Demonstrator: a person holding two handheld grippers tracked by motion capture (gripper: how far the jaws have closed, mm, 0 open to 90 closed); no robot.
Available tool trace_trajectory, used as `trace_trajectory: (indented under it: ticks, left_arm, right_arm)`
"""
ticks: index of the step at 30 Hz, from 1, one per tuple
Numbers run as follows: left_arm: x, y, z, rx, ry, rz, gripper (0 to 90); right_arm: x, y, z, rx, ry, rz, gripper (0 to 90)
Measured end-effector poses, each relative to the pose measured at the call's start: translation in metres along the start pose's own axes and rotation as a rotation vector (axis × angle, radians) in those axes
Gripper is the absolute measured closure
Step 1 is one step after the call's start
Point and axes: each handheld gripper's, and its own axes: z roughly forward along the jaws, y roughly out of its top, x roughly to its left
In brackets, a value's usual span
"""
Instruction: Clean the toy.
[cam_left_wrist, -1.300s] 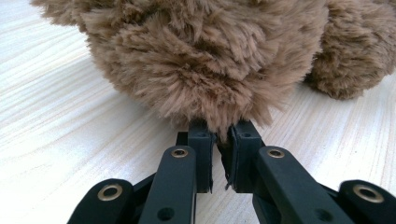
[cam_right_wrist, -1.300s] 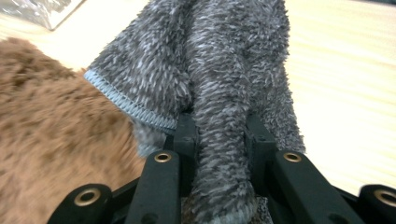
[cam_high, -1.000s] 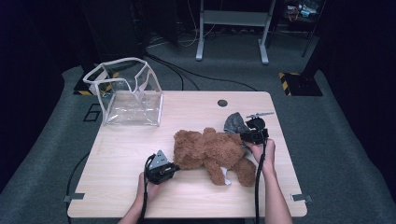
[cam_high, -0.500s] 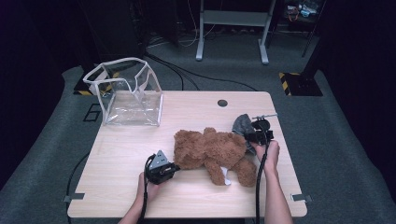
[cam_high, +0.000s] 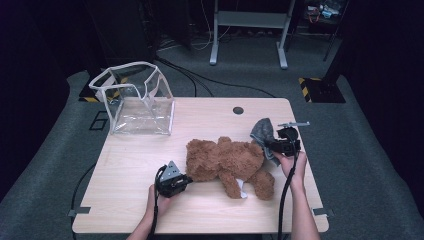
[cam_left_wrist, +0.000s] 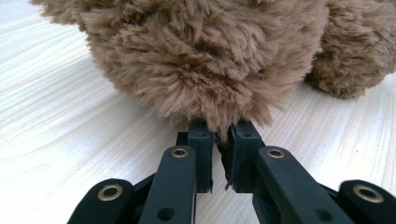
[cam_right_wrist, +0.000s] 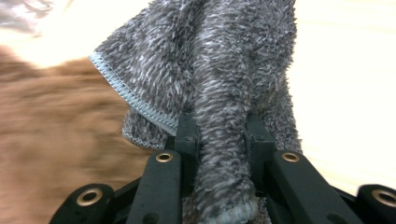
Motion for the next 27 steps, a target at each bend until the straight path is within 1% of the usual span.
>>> trace_trajectory:
  ticks: [1,2,3,4,6,7,8,9,10,11,12,15,16,17,18,21,22,23,24,27]
  left_arm:
    - [0.0,0.0,0.0,0.0,0.0,0.001,82.1]
    - [0.0,0.0,0.0,0.003,-0.001,-0.002,82.1]
    - [0.001,0.0,0.0,0.006,0.002,0.008,82.2]
    - [0.001,0.0,0.0,0.009,0.0,0.008,82.1]
    - [0.001,0.0,0.0,0.008,0.001,0.012,82.1]
    - [0.0,0.0,0.0,0.007,-0.002,0.005,82.1]
    - [0.001,0.0,0.0,0.008,0.001,0.012,82.2]
    - [0.001,0.0,0.0,0.008,0.001,0.012,82.1]
    - [0.001,0.0,0.0,0.008,0.0,0.009,82.1]
    - [0.001,0.0,0.0,0.009,0.001,0.012,82.1]
    - [0.0,0.0,0.0,0.009,0.0,0.008,82.1]
    - [0.0,0.0,0.0,0.01,-0.003,0.006,82.1]
    - [0.0,0.0,0.0,0.01,-0.003,0.007,82.0]
    - [0.0,0.0,0.0,0.011,-0.002,0.007,82.0]
    - [0.0,0.0,0.0,0.008,0.002,0.009,82.0]
    - [0.001,0.0,0.0,0.008,-0.001,0.008,82.0]
    - [0.001,0.0,0.0,0.008,-0.001,0.009,81.9]
    - [0.0,0.0,0.0,0.006,-0.003,0.002,81.9]
    - [0.0,0.0,0.0,0.003,-0.002,0.006,81.8]
    - [0.0,0.0,0.0,0.003,-0.002,0.005,81.8]
  right_arm:
    - [0.009,0.002,0.0,0.001,0.02,-0.029,72.4]
    - [0.015,0.003,0.002,0.007,0.027,-0.053,72.4]
    - [0.019,0.004,0.003,0.017,0.035,-0.071,72.4]
    - [0.024,0.005,0.006,0.025,0.031,-0.081,72.4]
    - [0.027,0.005,0.011,0.042,0.025,-0.092,72.4]
    - [0.027,0.004,0.014,0.048,0.027,-0.078,72.4]
    - [0.025,0.003,0.016,0.053,0.026,-0.071,72.4]
    - [0.023,0.003,0.018,0.055,0.028,-0.081,72.4]
    - [0.022,0.002,0.02,0.065,0.028,-0.06,72.4]
    - [0.021,0.001,0.022,0.067,0.026,-0.061,72.4]
    - [0.02,0.0,0.024,0.082,0.019,-0.055,72.4]
    - [0.016,-0.004,0.034,0.118,-0.006,-0.072,72.4]
    - [0.016,-0.006,0.038,0.129,-0.017,-0.067,72.4]
    - [0.016,-0.008,0.04,0.135,-0.032,-0.063,72.5]
    - [0.015,-0.008,0.042,0.14,-0.032,-0.065,72.5]
    - [0.015,-0.009,0.044,0.148,-0.057,-0.076,72.6]
    - [0.015,-0.009,0.044,0.154,-0.066,-0.073,72.6]
    - [0.013,-0.01,0.044,0.155,-0.092,-0.079,72.6]
    - [0.012,-0.011,0.044,0.159,-0.11,-0.078,72.5]
    - [0.002,-0.015,0.042,0.175,-0.153,-0.049,72.4]
